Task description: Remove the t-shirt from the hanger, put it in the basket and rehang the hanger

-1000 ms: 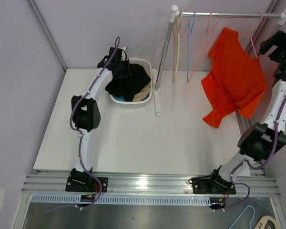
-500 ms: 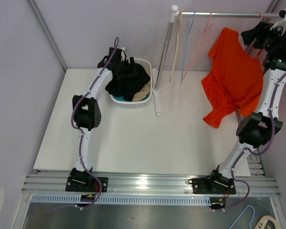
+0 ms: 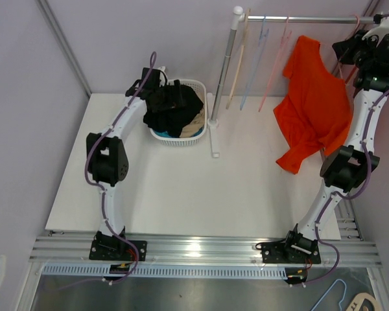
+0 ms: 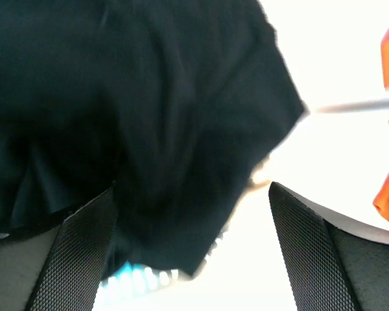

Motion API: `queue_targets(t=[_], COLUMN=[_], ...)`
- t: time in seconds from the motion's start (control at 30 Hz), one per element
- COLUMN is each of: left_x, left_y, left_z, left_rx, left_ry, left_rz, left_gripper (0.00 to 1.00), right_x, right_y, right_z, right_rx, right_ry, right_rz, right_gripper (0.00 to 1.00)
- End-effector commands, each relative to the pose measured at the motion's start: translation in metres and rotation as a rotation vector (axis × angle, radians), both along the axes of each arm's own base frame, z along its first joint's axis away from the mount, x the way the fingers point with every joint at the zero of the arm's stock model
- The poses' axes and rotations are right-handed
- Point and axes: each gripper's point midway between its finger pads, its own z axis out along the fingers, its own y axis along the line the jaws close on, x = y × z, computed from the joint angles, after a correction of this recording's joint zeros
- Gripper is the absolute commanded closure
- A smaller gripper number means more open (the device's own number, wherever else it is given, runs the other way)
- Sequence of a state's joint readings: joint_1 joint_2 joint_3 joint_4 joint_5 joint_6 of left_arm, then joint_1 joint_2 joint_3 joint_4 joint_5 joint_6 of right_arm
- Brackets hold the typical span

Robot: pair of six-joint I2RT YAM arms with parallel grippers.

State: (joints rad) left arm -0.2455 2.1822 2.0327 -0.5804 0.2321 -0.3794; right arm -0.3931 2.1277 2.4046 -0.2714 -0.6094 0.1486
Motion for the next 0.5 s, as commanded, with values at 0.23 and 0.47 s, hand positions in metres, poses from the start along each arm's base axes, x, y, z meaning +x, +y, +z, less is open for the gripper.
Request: queue_targets(t=[0.23,0.47], left_x=[-0.049,-0.121], left_y=[0.008,0.002], left_z=[0.195,0.295], left_rx=[-0.051,0.012], left_ry=[-0.504,-1.051], left_rz=[0.003,-0.036], left_gripper=[0.01,0.01], right_x=[-0.007,-0.063], right_y=[0.041,0.071], right_z=[0.057,0.126], right_rx=[-0.052,-0.067], right_ry=[-0.127,-0.216], right_rz=[0.032,0.065], right_gripper=[1.00,1.00])
